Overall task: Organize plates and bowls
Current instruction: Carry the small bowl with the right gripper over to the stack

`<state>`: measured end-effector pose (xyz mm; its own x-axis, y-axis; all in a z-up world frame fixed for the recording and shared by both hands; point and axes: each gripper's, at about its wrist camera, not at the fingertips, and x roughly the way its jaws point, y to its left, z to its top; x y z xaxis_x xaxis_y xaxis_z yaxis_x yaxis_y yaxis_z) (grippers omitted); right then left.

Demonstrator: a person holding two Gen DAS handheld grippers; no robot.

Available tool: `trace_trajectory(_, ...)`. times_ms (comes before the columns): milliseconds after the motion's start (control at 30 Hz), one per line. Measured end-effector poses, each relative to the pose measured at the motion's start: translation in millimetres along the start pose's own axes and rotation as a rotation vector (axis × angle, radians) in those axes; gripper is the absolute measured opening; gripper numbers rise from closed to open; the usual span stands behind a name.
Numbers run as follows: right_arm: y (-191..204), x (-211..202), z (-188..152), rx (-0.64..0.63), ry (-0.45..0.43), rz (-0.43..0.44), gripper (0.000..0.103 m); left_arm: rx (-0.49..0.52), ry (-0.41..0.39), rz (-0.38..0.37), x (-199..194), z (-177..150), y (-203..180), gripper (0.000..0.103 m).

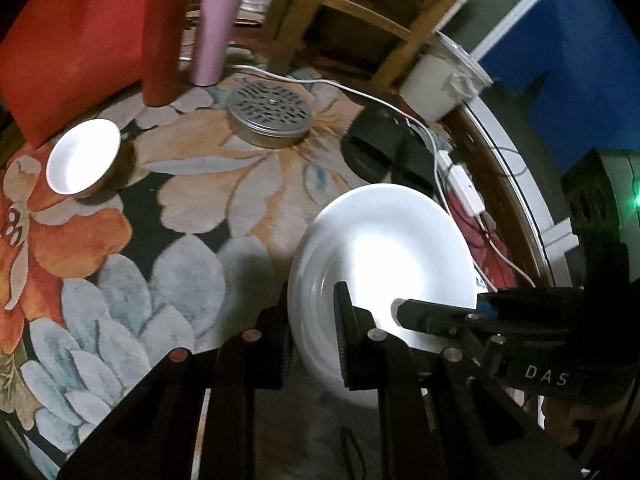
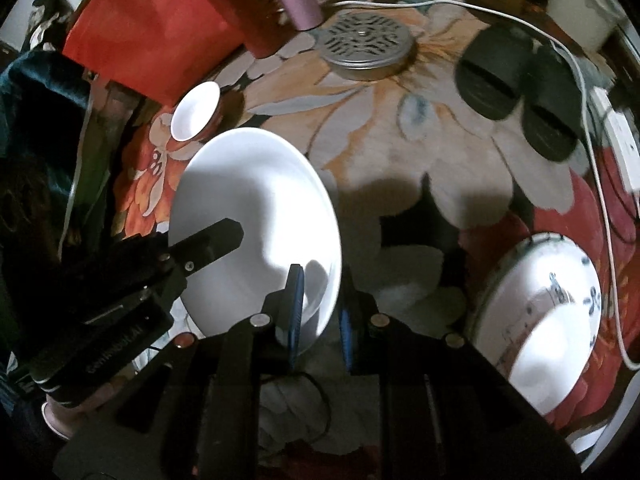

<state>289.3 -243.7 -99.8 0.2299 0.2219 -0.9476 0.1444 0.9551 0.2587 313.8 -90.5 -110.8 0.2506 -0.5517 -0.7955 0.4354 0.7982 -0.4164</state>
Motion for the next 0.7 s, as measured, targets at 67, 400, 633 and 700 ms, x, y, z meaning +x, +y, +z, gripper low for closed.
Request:
trace_trajectory(67, -6, -3, -3, 0.004, -0.006, 0.002, 0.017, 0.007, 0.009, -0.008, 3, -2, -5, 0.017)
trace_trajectory(400, -43, -23, -13, 0.046, -0.039, -0.026, 0.018, 0.045, 0.039, -0.049, 28, -5, -42, 0.017)
trace_trajectory(633, -84, -36, -28, 0.114, -0.041, -0.046, 0.018, 0.101, 0.071, -0.093, 52, -6, -86, 0.017)
trace_trajectory(700, -98, -40, -34, 0.143, -0.04, -0.058, 0.018, 0.124, 0.081, -0.103, 61, -6, -100, 0.017)
